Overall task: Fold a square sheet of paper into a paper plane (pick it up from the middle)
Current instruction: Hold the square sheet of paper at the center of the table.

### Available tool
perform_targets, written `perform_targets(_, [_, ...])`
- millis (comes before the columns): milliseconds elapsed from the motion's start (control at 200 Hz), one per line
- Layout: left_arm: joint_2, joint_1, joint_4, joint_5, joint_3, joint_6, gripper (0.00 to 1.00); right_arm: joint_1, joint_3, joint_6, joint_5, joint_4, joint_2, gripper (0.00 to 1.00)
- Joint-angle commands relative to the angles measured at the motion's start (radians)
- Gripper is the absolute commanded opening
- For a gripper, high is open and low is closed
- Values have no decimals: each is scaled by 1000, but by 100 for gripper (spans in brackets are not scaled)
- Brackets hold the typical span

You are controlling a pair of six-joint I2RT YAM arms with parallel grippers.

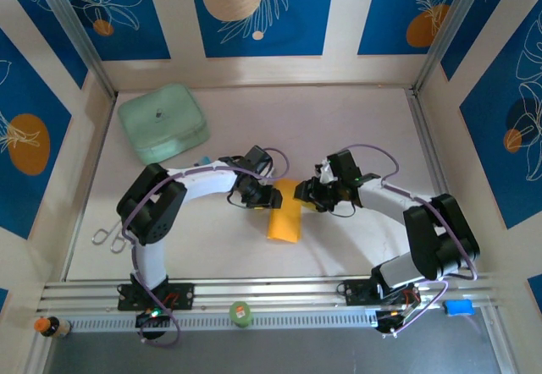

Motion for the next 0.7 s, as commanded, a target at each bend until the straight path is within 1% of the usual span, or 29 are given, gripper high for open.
perform_targets(0, [36, -2, -66, -20, 14, 33, 52, 12, 36, 15, -28, 10, 27, 44])
perform_targets(140, [46, -2, -80, -33, 29, 35, 52, 20, 42, 22, 3, -3, 34, 44])
perform_targets(305, [59, -4, -83, -35, 43, 30, 52, 4, 30, 39, 46, -26, 20, 43])
perform_targets(475, [69, -5, -88, -35, 49, 33, 52, -21, 15, 45, 40, -26, 4, 43])
perform_targets(695, [72, -5, -103, -43, 56, 40, 52, -27, 12, 39, 34, -26, 11, 43])
